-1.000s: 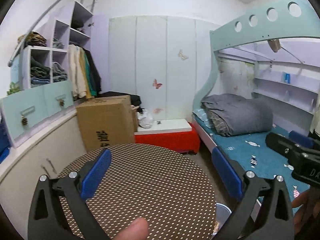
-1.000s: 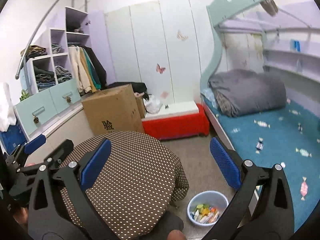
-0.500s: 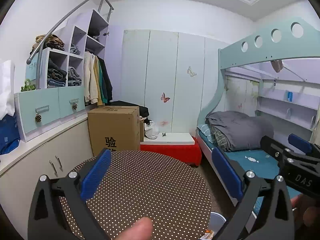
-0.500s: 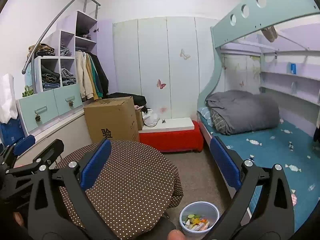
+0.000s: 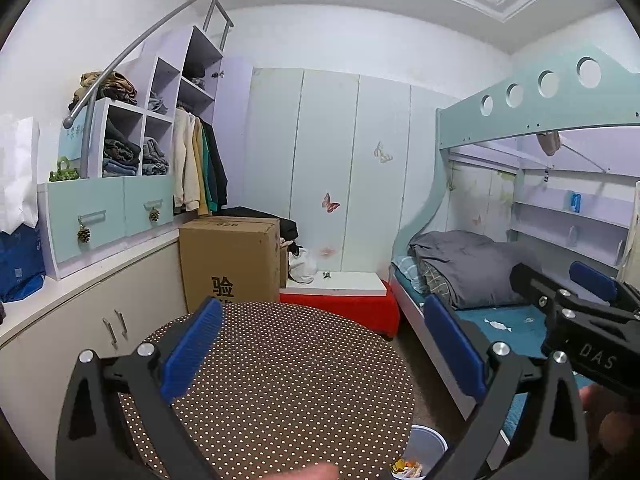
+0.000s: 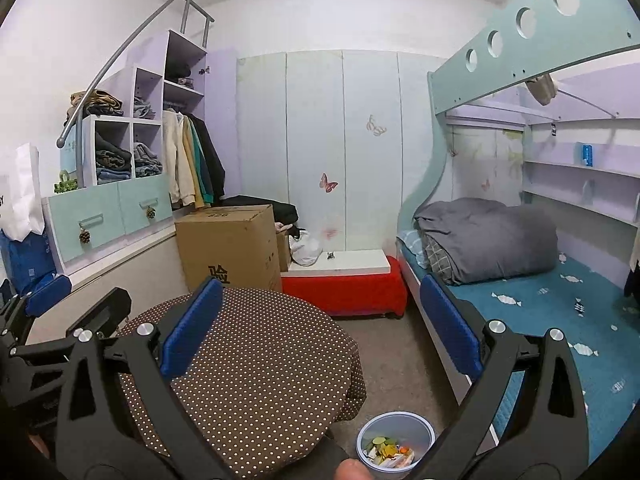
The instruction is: Collect trash
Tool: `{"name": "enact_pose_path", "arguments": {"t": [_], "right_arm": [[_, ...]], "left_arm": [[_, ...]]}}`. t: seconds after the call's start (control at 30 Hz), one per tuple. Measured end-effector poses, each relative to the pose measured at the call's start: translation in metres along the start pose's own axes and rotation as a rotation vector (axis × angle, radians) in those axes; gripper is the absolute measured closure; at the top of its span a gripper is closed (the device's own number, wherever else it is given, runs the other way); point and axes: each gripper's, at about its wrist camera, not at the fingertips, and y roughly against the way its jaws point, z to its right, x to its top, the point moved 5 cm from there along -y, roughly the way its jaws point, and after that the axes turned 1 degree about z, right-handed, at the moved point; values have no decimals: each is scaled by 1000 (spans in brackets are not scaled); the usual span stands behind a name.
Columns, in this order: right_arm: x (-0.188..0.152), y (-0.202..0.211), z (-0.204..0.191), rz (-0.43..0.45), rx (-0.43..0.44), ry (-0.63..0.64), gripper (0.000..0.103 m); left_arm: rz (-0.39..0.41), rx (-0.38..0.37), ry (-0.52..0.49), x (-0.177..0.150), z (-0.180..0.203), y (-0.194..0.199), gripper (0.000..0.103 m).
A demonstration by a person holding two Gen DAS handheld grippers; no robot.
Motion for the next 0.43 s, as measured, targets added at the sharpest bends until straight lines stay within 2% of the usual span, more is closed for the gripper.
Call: {"name": "enact_pose_path", "arguments": {"t": [0.13, 0.43], "right_arm": [[-3, 1, -1, -5, 7, -3, 6], [-5, 0, -3, -11, 17, -6, 6]], "left_arm": [[27, 7, 4, -1, -2, 6, 4], [5, 38, 0, -3, -4, 4, 4]]}}
